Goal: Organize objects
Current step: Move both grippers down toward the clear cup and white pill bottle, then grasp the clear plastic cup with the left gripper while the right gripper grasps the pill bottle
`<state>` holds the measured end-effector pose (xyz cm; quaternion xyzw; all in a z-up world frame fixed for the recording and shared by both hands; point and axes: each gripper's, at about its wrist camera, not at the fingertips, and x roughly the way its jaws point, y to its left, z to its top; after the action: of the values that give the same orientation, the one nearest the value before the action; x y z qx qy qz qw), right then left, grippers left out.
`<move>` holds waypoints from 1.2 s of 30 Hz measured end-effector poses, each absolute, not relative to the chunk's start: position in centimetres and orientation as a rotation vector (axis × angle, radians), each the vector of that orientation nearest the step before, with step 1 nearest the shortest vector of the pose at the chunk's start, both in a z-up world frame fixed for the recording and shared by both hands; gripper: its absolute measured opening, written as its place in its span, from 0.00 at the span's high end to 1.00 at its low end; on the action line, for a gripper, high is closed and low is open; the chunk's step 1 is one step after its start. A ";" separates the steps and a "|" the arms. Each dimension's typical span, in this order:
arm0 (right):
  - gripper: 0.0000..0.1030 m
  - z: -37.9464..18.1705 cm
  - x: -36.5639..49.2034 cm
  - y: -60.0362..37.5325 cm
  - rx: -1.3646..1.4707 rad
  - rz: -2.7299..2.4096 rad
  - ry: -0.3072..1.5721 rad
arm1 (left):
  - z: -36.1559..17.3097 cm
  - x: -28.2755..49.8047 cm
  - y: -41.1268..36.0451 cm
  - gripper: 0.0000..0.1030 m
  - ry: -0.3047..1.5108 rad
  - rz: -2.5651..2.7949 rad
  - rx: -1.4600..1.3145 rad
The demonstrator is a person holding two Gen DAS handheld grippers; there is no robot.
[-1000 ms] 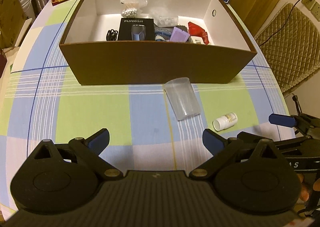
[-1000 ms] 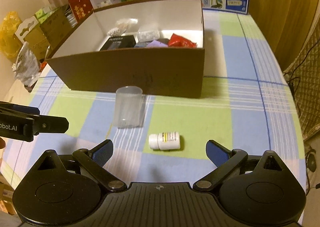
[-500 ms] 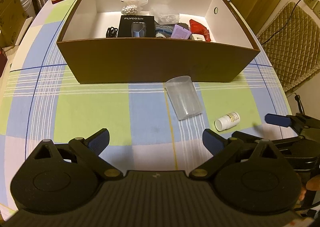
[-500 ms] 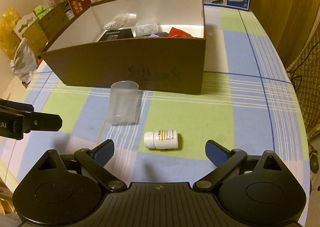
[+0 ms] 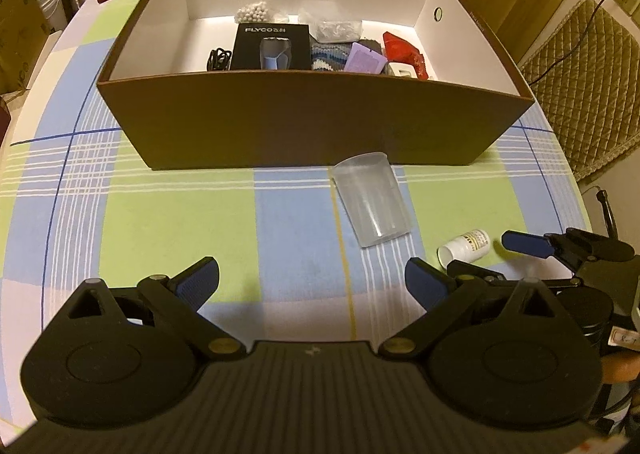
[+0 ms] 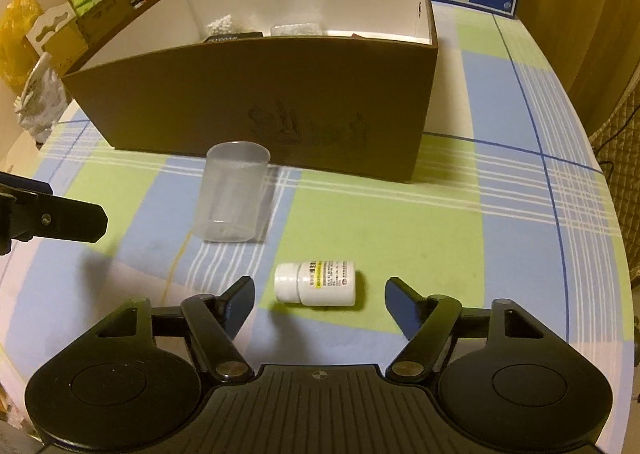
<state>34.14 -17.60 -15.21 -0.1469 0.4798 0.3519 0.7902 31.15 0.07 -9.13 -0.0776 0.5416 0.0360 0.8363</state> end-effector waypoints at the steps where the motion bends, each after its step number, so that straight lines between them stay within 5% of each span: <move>1: 0.34 -15.3 34.2 -17.5 -0.319 0.761 1.031 | -9.3 31.3 0.0 0.05 1.148 0.074 -0.164; 6: 0.42 -16.1 34.5 -16.9 -0.338 0.770 1.027 | -10.4 32.3 -0.4 0.05 1.163 0.067 -0.153; 8: 0.57 -16.4 34.7 -16.8 -0.345 0.779 1.031 | -10.6 32.8 -0.6 0.05 1.161 0.058 -0.149; 24: 0.58 -16.1 39.0 -19.2 -0.255 0.668 1.031 | -13.7 37.8 -3.2 0.08 1.122 0.036 -0.106; 28: 0.58 -16.1 39.7 -19.6 -0.236 0.652 1.035 | -15.0 38.9 -3.7 0.13 1.129 0.054 -0.098; 36: 0.58 -16.3 40.2 -19.9 -0.224 0.643 1.044 | -16.4 39.2 -4.0 0.40 1.123 0.054 -0.042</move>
<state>40.23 -19.86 -16.29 -0.1050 0.4886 0.3012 0.8121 39.22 -3.96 -16.36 -0.0200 0.5325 0.0257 0.8458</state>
